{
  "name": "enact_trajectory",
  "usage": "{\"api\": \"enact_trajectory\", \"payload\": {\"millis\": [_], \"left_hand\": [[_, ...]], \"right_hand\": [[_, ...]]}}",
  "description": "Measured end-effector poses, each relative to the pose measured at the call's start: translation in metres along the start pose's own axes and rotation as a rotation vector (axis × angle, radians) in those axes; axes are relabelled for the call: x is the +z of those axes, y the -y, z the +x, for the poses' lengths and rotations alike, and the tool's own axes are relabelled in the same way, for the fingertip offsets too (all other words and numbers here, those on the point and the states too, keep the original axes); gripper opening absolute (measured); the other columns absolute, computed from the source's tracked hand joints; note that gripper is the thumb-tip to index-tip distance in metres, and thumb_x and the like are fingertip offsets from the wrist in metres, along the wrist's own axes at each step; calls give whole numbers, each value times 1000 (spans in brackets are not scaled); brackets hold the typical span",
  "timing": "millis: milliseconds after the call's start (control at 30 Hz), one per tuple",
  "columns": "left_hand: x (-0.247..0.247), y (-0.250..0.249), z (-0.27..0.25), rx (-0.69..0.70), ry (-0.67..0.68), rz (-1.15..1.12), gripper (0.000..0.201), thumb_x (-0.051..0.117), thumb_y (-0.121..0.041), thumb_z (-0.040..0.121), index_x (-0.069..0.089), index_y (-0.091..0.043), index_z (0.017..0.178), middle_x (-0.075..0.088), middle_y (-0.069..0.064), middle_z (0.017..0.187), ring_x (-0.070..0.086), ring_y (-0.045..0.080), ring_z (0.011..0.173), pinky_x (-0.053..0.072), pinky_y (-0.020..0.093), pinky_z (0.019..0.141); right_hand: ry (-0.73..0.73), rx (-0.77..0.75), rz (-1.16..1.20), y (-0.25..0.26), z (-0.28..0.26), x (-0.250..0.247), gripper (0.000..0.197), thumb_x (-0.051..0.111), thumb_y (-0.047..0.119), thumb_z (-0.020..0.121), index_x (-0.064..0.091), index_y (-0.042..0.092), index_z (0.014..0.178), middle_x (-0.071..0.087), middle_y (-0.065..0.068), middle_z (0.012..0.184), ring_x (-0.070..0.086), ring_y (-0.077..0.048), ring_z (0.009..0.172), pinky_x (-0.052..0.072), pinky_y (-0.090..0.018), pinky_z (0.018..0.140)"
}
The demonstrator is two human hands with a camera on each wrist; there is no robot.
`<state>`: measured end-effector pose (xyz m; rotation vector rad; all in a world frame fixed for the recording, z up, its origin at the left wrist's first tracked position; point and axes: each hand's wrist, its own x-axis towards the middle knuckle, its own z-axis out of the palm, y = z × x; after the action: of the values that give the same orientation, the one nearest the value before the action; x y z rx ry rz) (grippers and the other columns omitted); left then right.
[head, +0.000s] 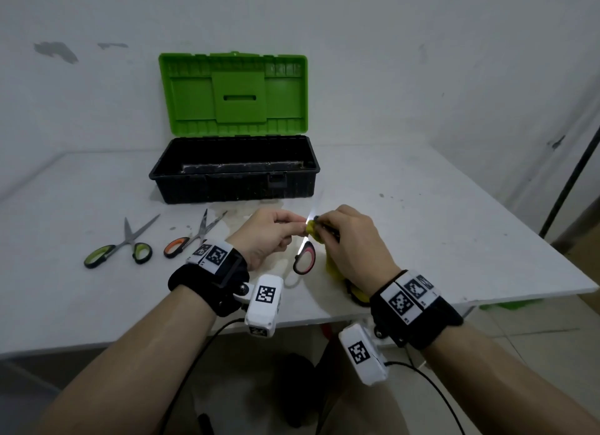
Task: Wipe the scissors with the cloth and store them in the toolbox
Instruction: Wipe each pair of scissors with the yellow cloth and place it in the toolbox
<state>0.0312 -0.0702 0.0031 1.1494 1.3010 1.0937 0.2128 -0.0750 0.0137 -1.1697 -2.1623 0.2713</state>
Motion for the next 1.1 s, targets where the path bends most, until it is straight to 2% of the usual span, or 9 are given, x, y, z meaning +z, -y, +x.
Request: {"api": "enact_trajectory", "payload": {"millis": [200,367,533,633,733,800,933,1000,1100], "left_hand": [[1,3,0,-35,-9,-82,6,65,1,91,69,-3,91,58,-2,57,36,6,46,29,15,41],[2,3,1,-30,12,-59,10,64,0,92,69,2,100,58,1,62,37,7,47,32,15,41],[-1,4,3,-21,-22,-1,18,66,-3,91,68,6,106,64,8,74,39,6,46,34,14,41],[-1,5,2,-31,1,15,10,63,-9,95,68,0,97,59,6,71,38,6,45,33,15,41],[3,3,2,-29,-30,50,26,52,-26,102,65,-5,94,55,7,69,35,7,42,29,15,39],[6,3,2,-6,-74,118,32,48,-32,104,62,-6,93,55,9,71,41,9,43,29,17,40],[5,7,2,34,-152,142,32,48,-30,103,55,-9,81,52,6,71,53,24,70,29,23,44],[4,8,1,24,-167,178,32,45,-29,104,50,-11,78,48,2,69,59,21,67,29,23,43],[7,8,3,19,-146,210,31,44,-26,102,45,-13,75,46,3,67,58,21,61,27,24,43]], "right_hand": [[173,-110,3,2,-8,3,18,59,32,94,72,23,104,61,2,94,60,-17,83,52,-39,74],[130,-111,-47,3,1,-5,19,58,31,95,71,21,104,59,1,95,59,-20,82,53,-41,72],[287,-221,-88,7,-12,3,18,55,29,96,69,23,107,57,2,96,59,-21,81,53,-43,69],[200,-185,-30,4,-7,-3,18,58,29,94,70,22,105,59,3,95,59,-18,82,52,-40,72],[105,-120,5,2,1,-4,18,59,30,95,72,17,100,59,2,90,58,-19,78,52,-41,71],[101,-93,13,2,0,2,18,59,28,95,72,16,99,59,1,89,58,-19,77,52,-41,70],[44,28,-7,-8,2,5,16,59,25,94,72,16,100,60,1,93,59,-20,82,52,-41,75],[1,66,-1,-11,4,0,16,59,23,94,72,17,101,60,1,95,60,-20,85,53,-40,77],[23,-38,24,2,2,1,15,60,24,93,71,16,100,60,0,93,60,-20,81,52,-40,73]]}}
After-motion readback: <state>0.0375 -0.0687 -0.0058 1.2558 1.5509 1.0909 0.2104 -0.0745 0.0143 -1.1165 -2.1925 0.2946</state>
